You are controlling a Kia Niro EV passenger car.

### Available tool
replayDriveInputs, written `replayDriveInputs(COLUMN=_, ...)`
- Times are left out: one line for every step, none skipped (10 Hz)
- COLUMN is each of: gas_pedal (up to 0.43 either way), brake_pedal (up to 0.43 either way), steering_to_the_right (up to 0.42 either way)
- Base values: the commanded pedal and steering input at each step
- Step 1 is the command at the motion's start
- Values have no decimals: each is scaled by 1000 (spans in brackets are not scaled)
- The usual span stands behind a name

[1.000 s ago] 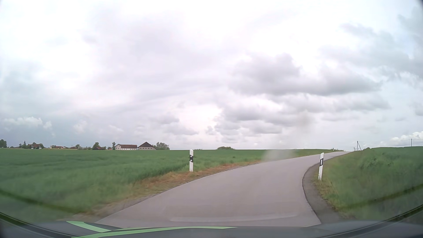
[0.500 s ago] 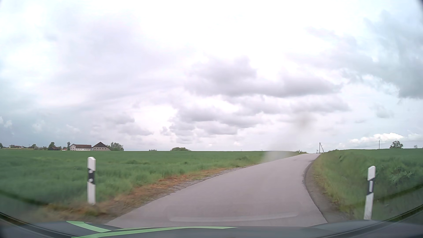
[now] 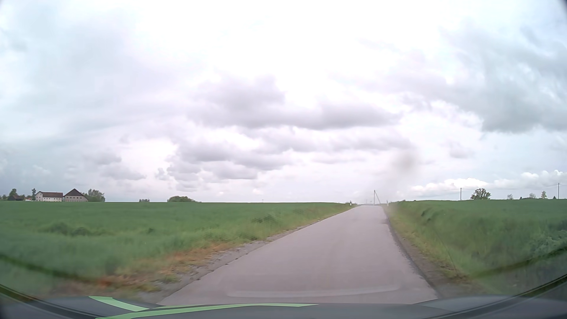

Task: Follow the waypoints while adhering to traffic rules and regulations

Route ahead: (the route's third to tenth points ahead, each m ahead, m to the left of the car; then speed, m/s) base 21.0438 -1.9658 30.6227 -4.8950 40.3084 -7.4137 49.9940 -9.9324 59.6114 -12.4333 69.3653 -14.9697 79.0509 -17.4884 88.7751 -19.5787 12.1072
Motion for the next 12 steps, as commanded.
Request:
replayDriveInputs(gas_pedal=331, brake_pedal=0, steering_to_the_right=126)
replayDriveInputs(gas_pedal=350, brake_pedal=0, steering_to_the_right=118)
replayDriveInputs(gas_pedal=350, brake_pedal=0, steering_to_the_right=110)
replayDriveInputs(gas_pedal=370, brake_pedal=0, steering_to_the_right=101)
replayDriveInputs(gas_pedal=378, brake_pedal=0, steering_to_the_right=90)
replayDriveInputs(gas_pedal=390, brake_pedal=0, steering_to_the_right=81)
replayDriveInputs(gas_pedal=398, brake_pedal=0, steering_to_the_right=71)
replayDriveInputs(gas_pedal=398, brake_pedal=0, steering_to_the_right=63)
replayDriveInputs(gas_pedal=409, brake_pedal=0, steering_to_the_right=54)
replayDriveInputs(gas_pedal=421, brake_pedal=0, steering_to_the_right=44)
replayDriveInputs(gas_pedal=421, brake_pedal=0, steering_to_the_right=36)
replayDriveInputs(gas_pedal=429, brake_pedal=0, steering_to_the_right=27)
